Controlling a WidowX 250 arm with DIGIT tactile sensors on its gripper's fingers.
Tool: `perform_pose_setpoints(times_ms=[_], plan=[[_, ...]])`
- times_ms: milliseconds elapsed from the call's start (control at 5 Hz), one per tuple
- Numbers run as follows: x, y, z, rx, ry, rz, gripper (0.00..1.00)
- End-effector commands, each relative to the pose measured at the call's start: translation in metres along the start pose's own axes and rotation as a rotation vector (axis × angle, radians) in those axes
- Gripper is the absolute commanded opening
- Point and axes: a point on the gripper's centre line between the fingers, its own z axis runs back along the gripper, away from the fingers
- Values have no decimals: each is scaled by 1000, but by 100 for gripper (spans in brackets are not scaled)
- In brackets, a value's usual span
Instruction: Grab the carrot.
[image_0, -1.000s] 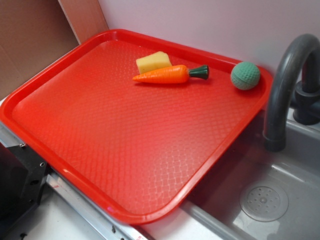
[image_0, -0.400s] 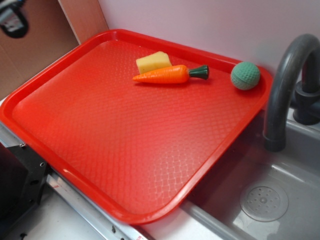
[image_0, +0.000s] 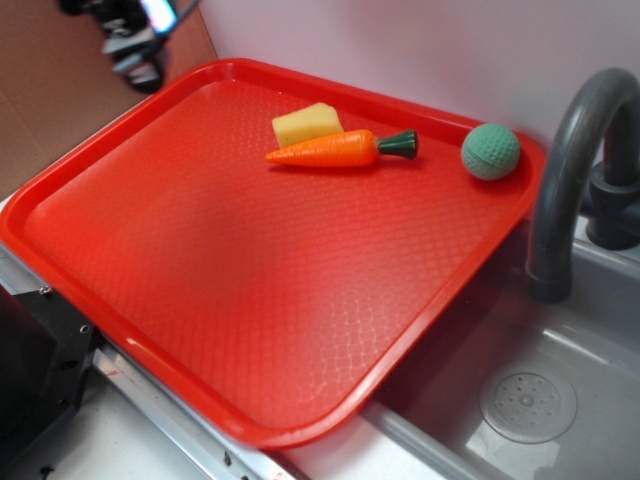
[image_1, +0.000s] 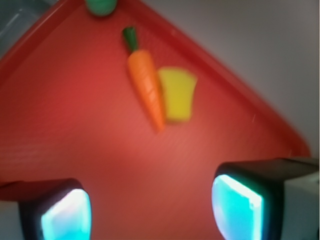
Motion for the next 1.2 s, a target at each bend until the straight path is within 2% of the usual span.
perform_pose_setpoints(times_ms=[0, 200, 400, 600, 800, 1000], plan=[[79, 4, -30, -46, -72, -282, 100], [99, -19, -47, -75, -49, -395, 100], [105, -32, -64, -116, -16, -421, 100], [102, -32, -82, -111, 52, -407, 100], [91, -16, -105, -80, 131, -302, 100], [84, 0, -109, -70, 142, -233, 100]])
